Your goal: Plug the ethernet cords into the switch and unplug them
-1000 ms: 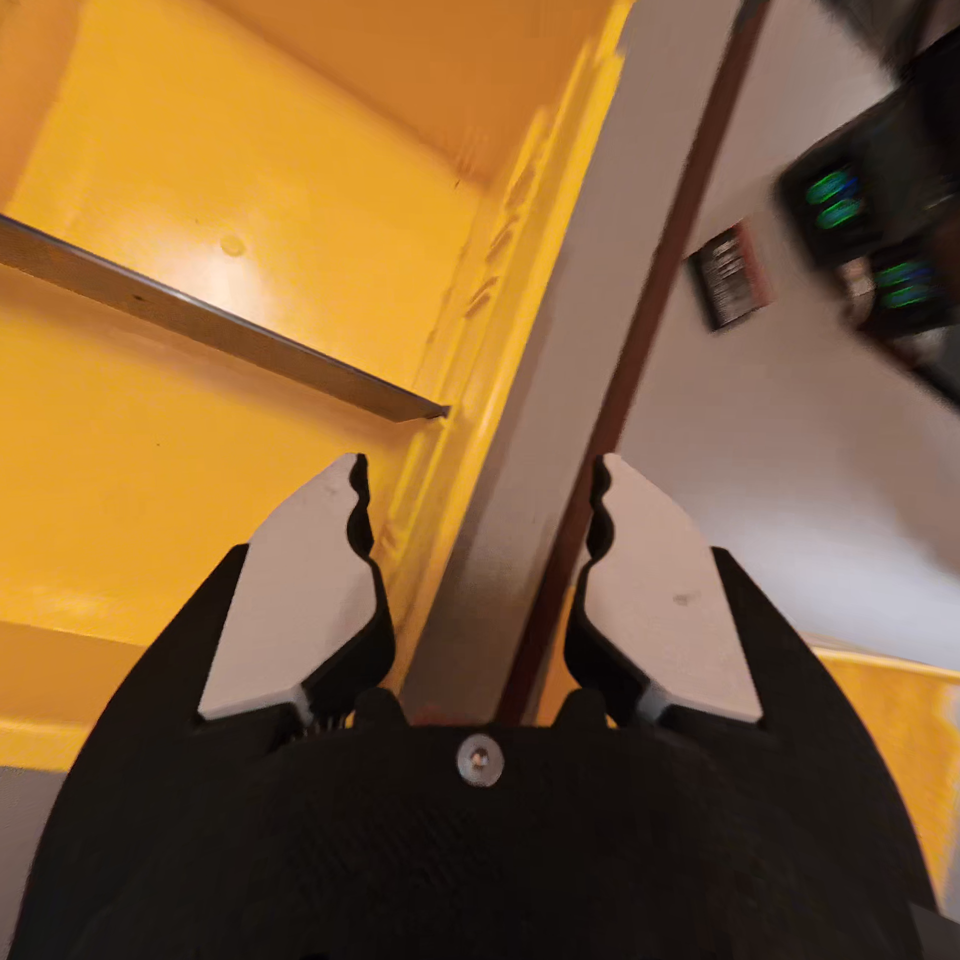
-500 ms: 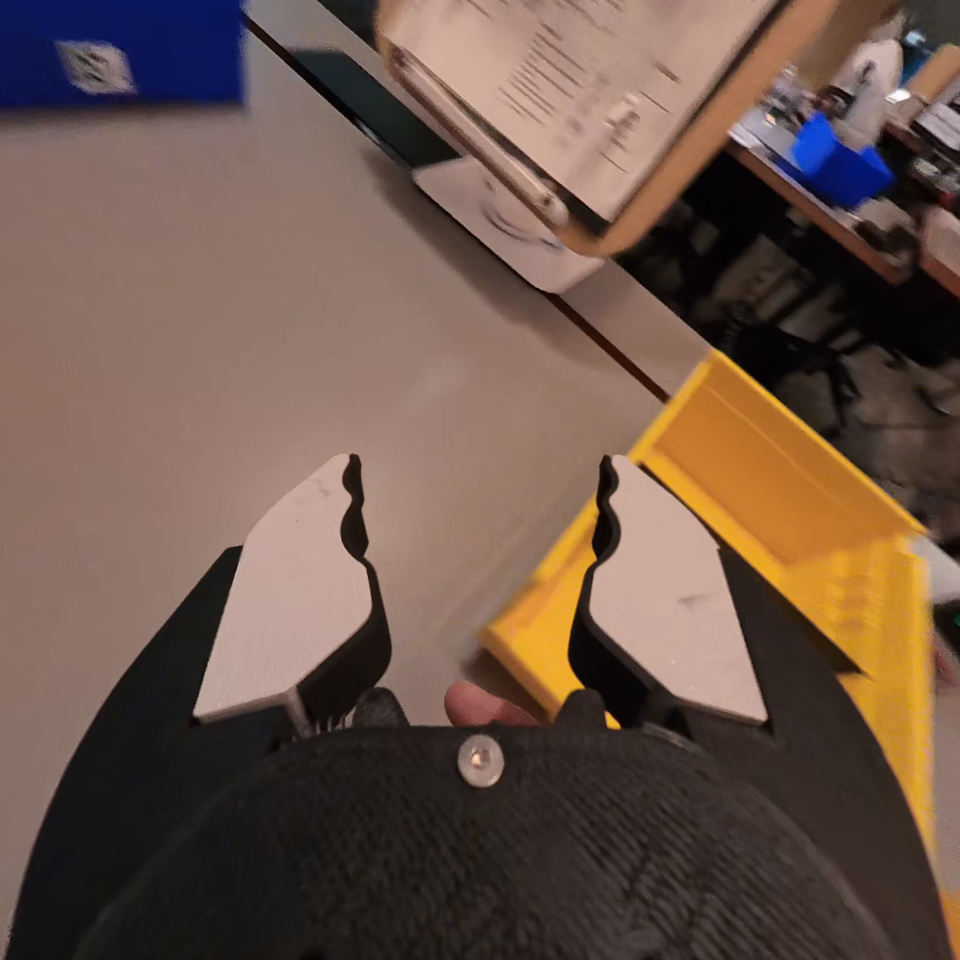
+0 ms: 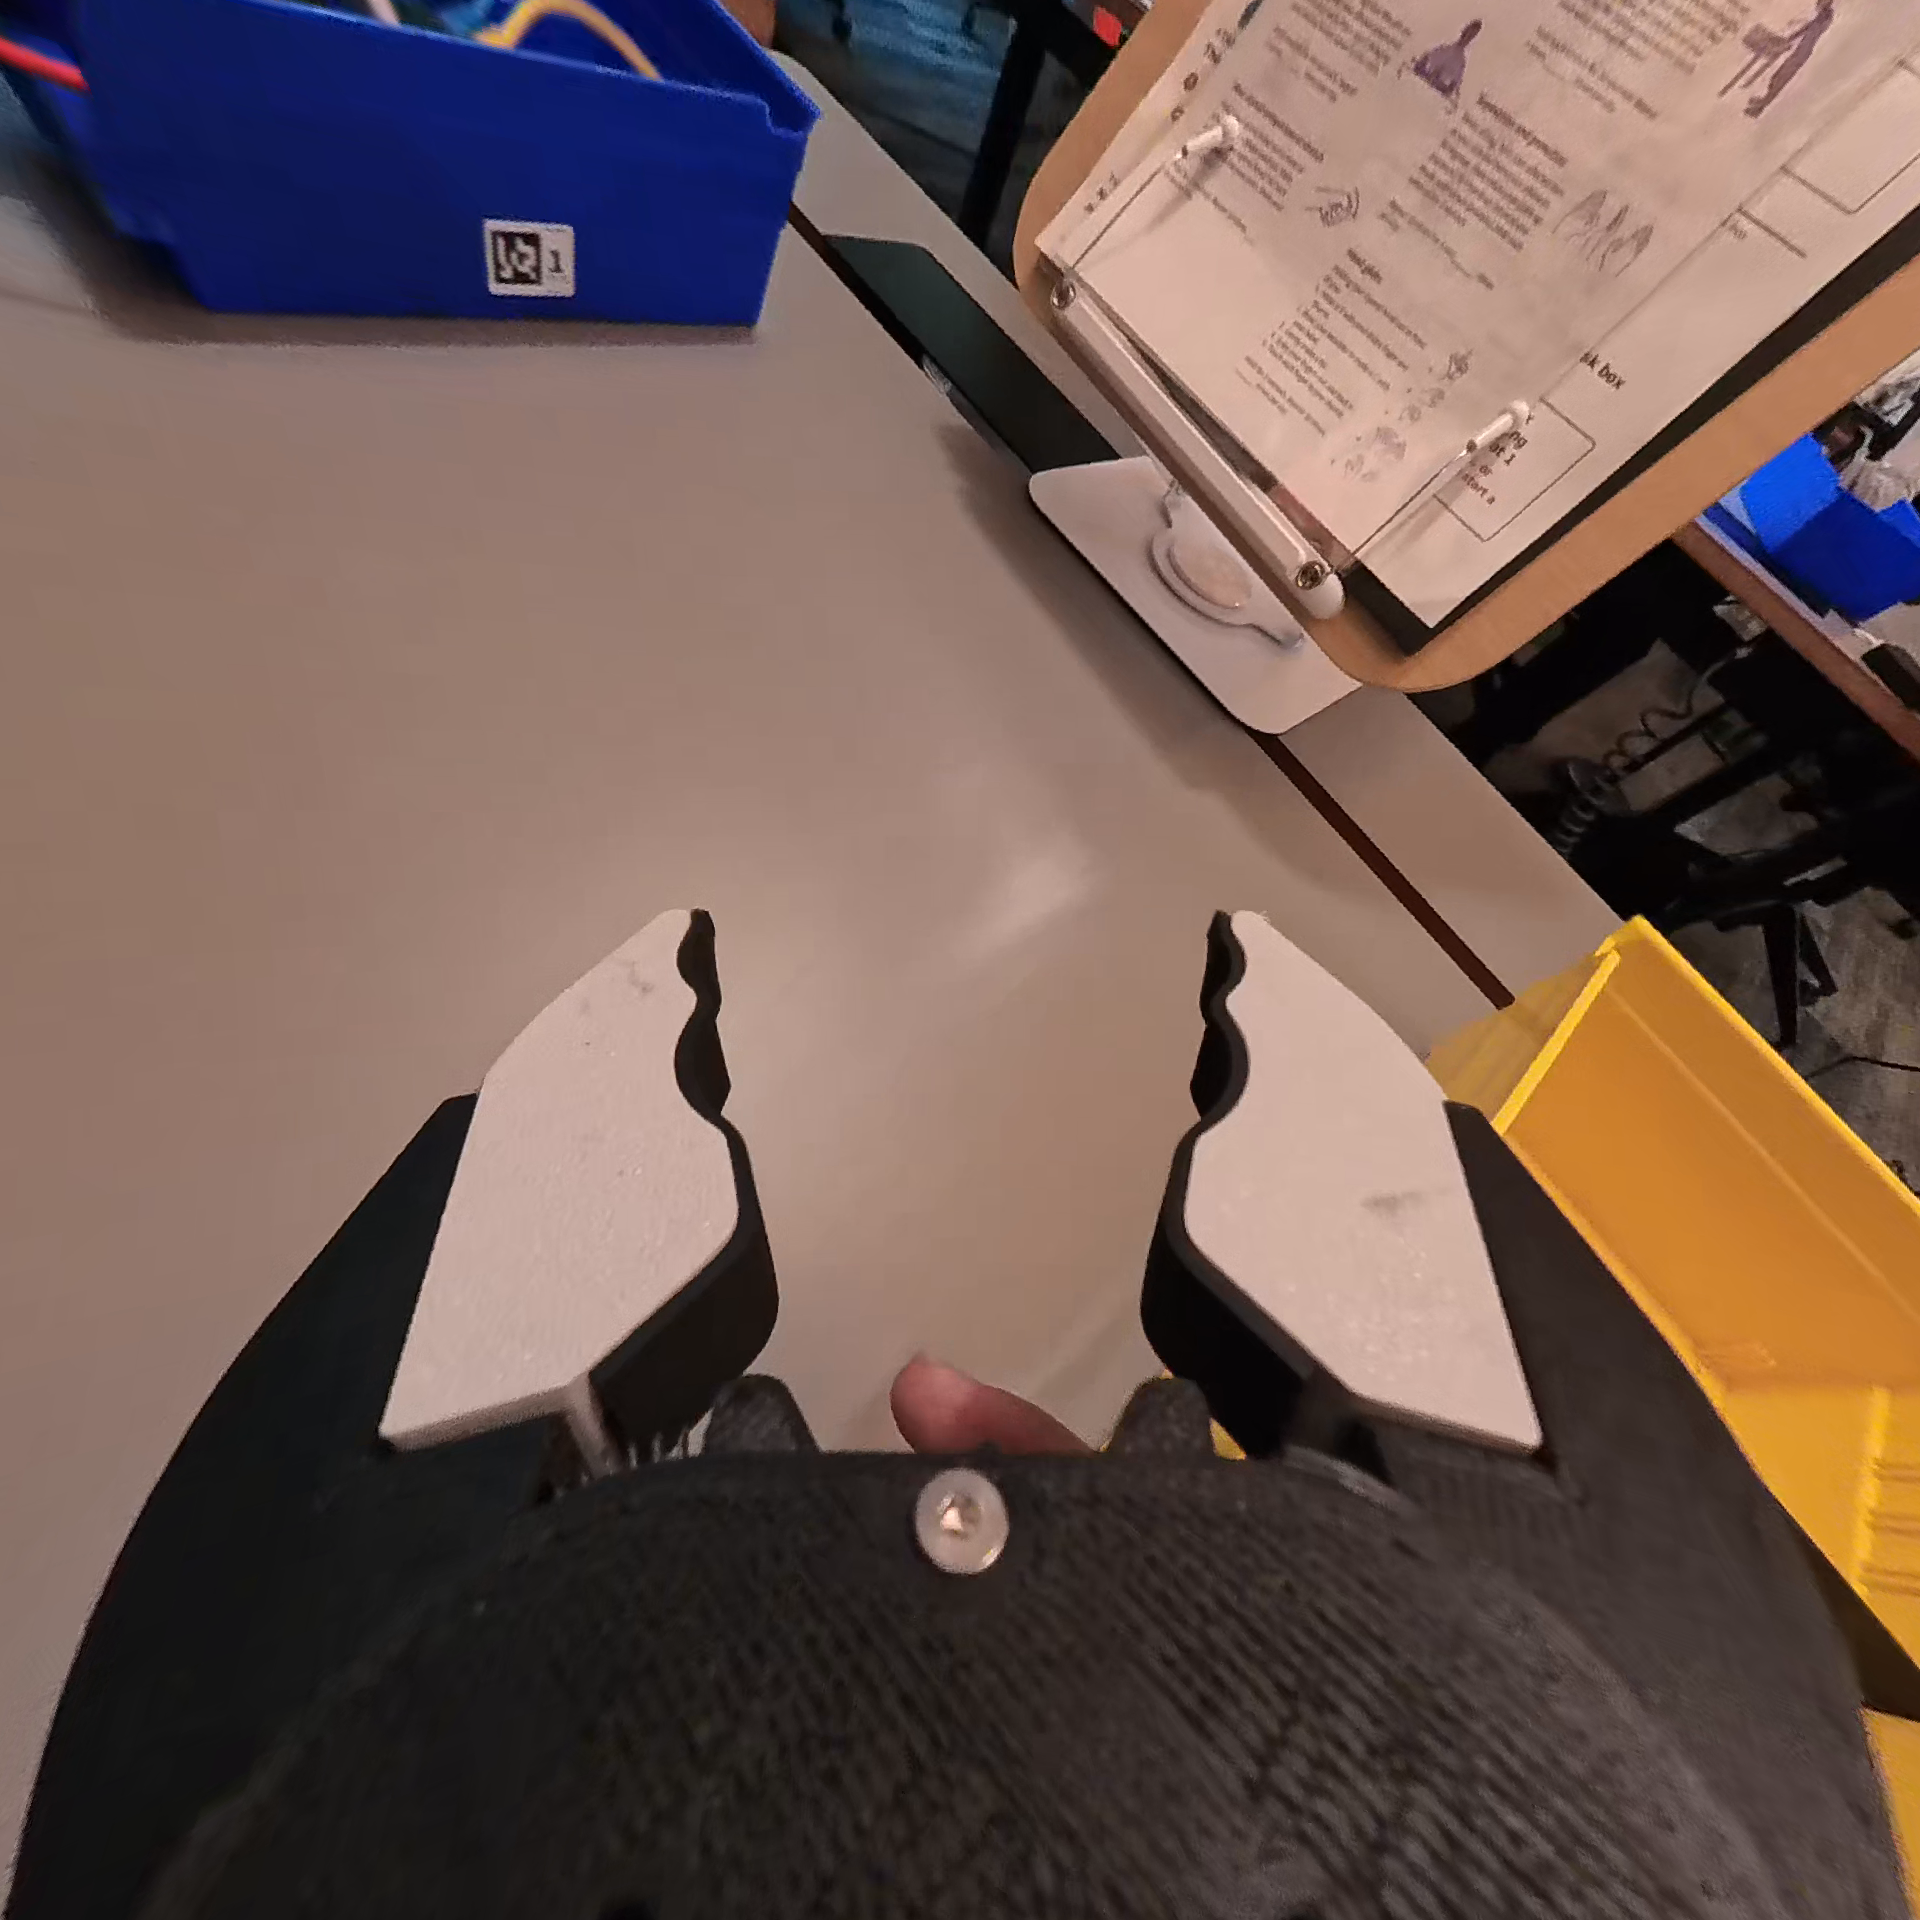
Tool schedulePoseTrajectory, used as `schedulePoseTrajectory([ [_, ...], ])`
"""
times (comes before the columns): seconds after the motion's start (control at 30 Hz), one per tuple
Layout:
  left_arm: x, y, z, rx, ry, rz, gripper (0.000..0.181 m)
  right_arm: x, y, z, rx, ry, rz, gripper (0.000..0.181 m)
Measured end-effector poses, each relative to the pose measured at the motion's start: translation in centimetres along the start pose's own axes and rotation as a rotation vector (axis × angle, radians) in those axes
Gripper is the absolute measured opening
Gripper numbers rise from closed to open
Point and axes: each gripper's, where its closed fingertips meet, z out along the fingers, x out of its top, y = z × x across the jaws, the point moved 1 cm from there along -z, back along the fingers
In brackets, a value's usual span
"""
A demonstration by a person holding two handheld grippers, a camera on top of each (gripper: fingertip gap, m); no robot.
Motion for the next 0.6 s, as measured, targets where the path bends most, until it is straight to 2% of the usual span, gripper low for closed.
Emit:
schedulePoseTrajectory([
  [0.1, 0.8, 3.5, -1.8, -0.127, 0.095, 0.097, 0.026, -0.3, 0.6, -0.3, -0.023, -0.001, 0.022, 0.089],
  [0.2, 1.1, 7.2, -3.4, -0.133, 0.143, 0.240, 0.025, 0.2, 0.9, -0.7, -0.044, 0.032, 0.058, 0.088],
  [0.33, 0.9, 14.0, -5.1, -0.120, 0.200, 0.466, 0.025, 1.7, 0.6, -1.4, -0.043, 0.102, 0.071, 0.087],
  [0.47, -1.7, 22.3, -4.8, -0.202, 0.178, 0.642, 0.025, 3.7, -0.9, -1.7, 0.000, 0.179, 0.090, 0.087],
  [0.6, -6.3, 28.7, -2.5, -0.313, 0.082, 0.768, 0.025, 8.2, -5.0, -3.2, 0.183, 0.365, 0.128, 0.086],
])
